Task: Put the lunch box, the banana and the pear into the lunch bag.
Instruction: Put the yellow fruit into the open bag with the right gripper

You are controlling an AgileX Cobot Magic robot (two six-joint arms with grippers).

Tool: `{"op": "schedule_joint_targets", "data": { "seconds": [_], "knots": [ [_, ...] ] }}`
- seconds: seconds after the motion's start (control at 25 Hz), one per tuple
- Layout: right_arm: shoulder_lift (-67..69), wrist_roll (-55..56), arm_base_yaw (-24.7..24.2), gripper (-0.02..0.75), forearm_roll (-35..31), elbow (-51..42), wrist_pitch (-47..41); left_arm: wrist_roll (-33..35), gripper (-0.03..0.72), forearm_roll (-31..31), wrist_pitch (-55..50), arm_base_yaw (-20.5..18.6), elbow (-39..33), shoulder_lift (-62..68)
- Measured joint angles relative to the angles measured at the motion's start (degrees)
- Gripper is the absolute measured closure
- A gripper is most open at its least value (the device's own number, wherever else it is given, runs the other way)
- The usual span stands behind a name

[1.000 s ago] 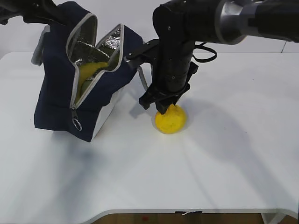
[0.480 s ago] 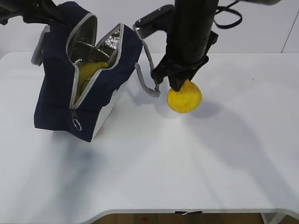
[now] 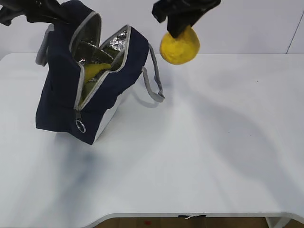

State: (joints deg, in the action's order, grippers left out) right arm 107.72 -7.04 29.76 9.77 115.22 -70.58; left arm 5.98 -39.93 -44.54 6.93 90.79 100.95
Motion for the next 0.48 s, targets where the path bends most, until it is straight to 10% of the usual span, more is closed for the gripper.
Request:
{"op": "schedule_joint_targets", "data": {
  "seconds": [0.48],
  "knots": [
    [3.4, -6.7, 0.0, 0.458, -16.0, 3.4, 18.2, 1.5, 0.694, -3.8, 0.0, 0.4, 0.0, 0.1]
  ]
}}
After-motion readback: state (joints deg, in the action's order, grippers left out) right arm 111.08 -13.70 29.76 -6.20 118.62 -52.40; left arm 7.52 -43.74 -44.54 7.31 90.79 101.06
